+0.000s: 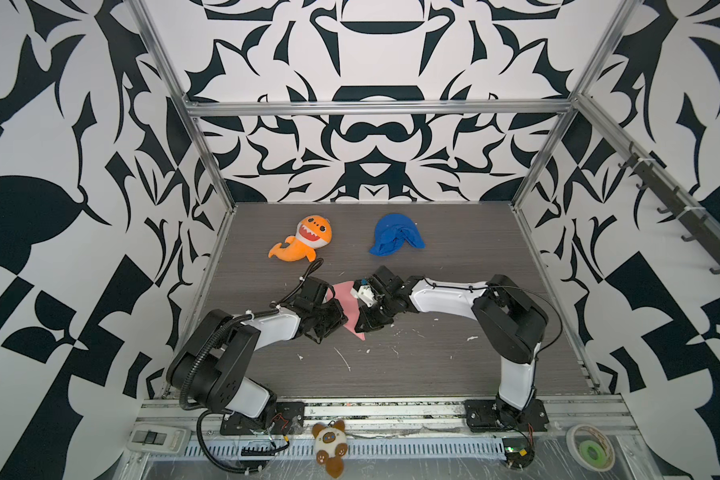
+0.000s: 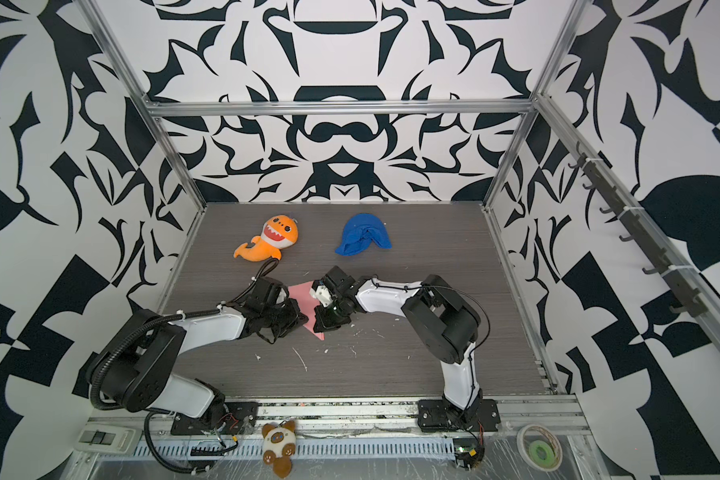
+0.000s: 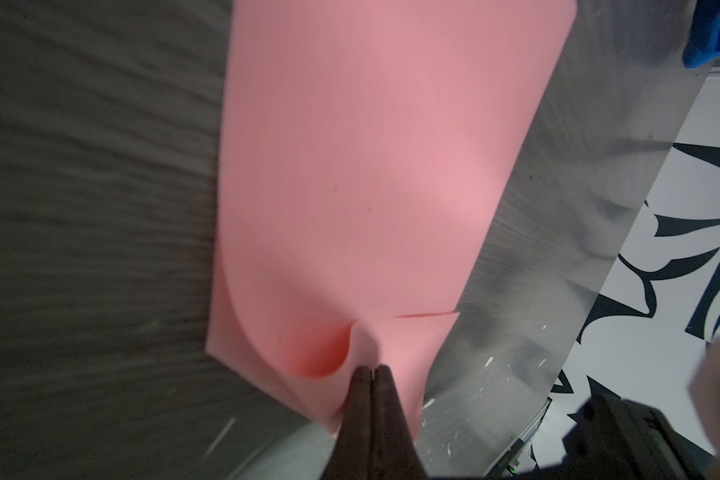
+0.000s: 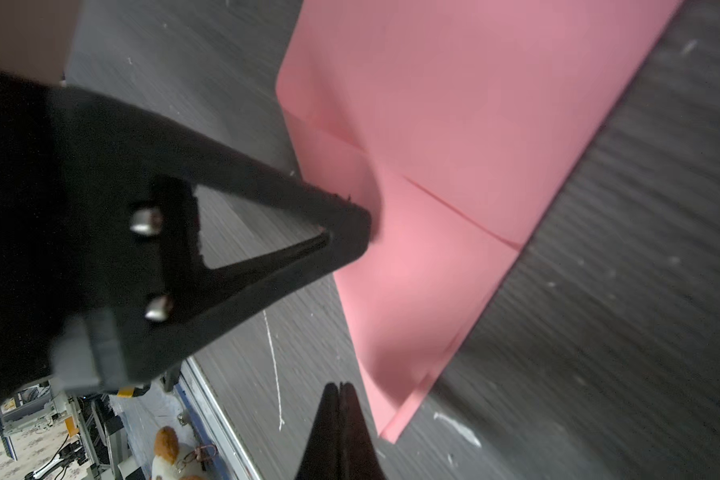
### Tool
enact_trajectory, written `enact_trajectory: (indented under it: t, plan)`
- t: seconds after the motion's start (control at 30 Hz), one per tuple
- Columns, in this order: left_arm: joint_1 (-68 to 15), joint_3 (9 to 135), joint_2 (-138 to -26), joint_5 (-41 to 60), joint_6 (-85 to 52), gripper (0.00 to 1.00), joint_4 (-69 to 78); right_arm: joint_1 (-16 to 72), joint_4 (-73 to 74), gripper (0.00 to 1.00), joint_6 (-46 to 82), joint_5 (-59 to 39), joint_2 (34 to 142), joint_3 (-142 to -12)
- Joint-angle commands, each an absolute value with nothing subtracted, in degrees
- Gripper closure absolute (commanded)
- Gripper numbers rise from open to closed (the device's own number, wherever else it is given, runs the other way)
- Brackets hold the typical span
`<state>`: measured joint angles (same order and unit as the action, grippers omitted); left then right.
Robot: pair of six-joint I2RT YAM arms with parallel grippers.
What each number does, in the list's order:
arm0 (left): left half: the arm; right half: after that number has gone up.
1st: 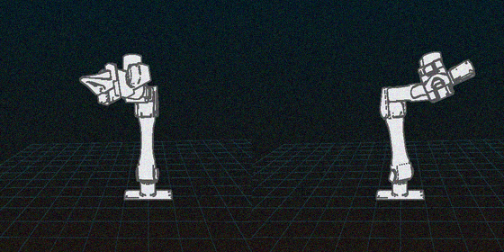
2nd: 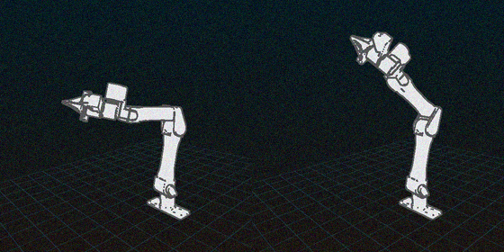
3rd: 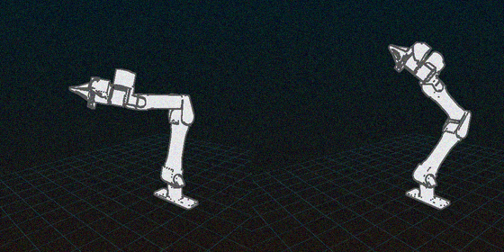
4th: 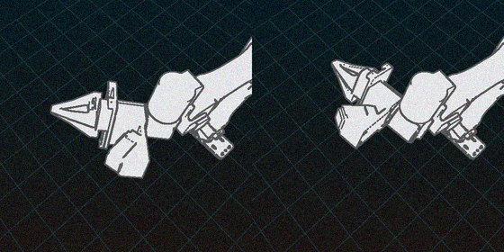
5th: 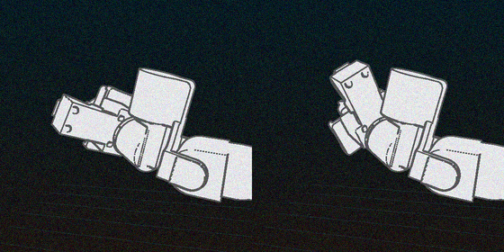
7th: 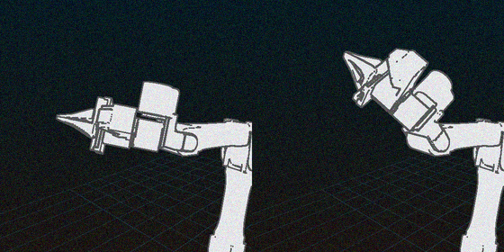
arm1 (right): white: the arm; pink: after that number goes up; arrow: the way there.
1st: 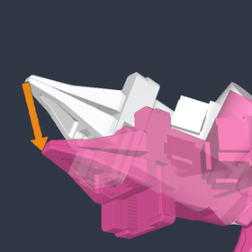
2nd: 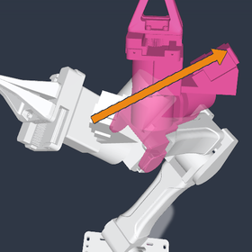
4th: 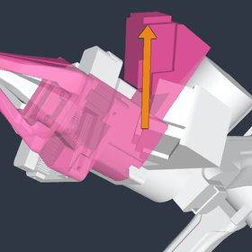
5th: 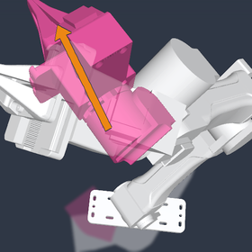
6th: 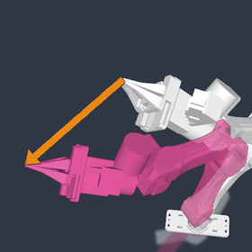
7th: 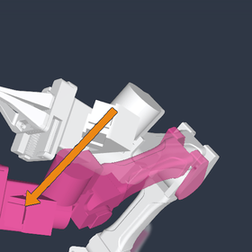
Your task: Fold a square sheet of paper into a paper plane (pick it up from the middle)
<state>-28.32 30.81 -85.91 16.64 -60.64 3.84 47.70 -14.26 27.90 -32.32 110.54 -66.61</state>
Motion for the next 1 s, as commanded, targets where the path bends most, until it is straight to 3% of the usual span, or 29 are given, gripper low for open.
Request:
enact_trajectory:
  t: [0.0,0.5,0.97]
  plan:
    - [-27.99,29.46,-88.66,9.70,-60.56,0.99,-3.74,47.89,-14.98,0.95,28.36,-31.79,110.86,-68.71]
    - [-29.36,30.61,-77.79,12.98,-50.37,0.86,-4.31,47.52,-20.76,0.97,28.90,-28.92,114.67,-69.40]
    - [-35.66,33.98,-85.50,10.24,-48.10,0.93,-4.41,47.46,-22.50,0.98,31.29,-28.35,116.15,-69.52]
